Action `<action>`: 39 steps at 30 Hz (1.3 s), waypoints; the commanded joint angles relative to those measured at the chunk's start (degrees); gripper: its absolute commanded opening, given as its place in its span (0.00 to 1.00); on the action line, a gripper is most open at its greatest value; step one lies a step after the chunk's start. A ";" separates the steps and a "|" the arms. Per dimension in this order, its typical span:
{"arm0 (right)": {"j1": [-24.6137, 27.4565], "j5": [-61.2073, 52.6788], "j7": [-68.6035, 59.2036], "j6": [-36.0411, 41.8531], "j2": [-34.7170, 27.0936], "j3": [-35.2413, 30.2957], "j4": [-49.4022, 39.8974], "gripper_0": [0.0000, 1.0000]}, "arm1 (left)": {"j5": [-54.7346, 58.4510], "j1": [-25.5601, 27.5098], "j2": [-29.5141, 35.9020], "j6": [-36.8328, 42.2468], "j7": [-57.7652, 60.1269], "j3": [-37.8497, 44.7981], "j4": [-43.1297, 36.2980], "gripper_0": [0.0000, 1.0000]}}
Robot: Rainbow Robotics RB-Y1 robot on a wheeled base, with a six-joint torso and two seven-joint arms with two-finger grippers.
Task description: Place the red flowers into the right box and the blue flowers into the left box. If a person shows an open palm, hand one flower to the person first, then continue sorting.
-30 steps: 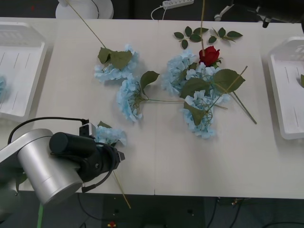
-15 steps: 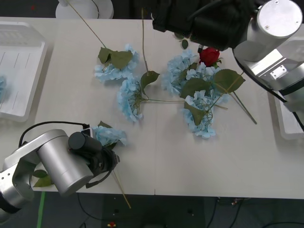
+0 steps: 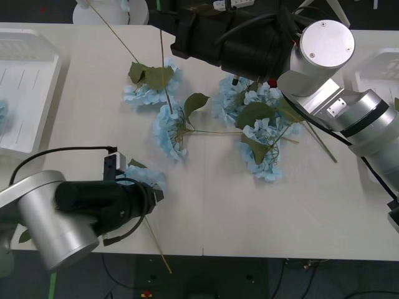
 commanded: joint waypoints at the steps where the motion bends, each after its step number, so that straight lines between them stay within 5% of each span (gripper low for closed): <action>1: -3.59 -0.49 0.93 -1.73 1.45 1.85 -1.94 0.00 | 4.25 10.07 7.25 -3.88 -4.57 11.37 -11.86 1.00; 5: -3.68 -0.49 0.76 -1.73 1.45 1.85 -1.94 0.00 | 10.32 15.96 7.07 -10.30 -10.11 22.97 -16.26 1.00; 9: -3.59 -0.49 0.85 -1.90 1.53 1.85 -1.94 0.00 | 14.71 16.13 4.44 -17.42 -14.07 28.51 -15.56 1.00; 16: -3.59 -0.49 0.76 -2.25 1.45 1.85 -1.94 0.00 | 13.39 10.33 0.30 -25.59 -17.23 28.51 -12.57 1.00; 39: -3.59 -0.49 0.41 -2.87 1.18 1.85 -1.94 0.00 | 0.12 -12.34 -11.12 -27.88 -15.82 16.90 8.09 1.00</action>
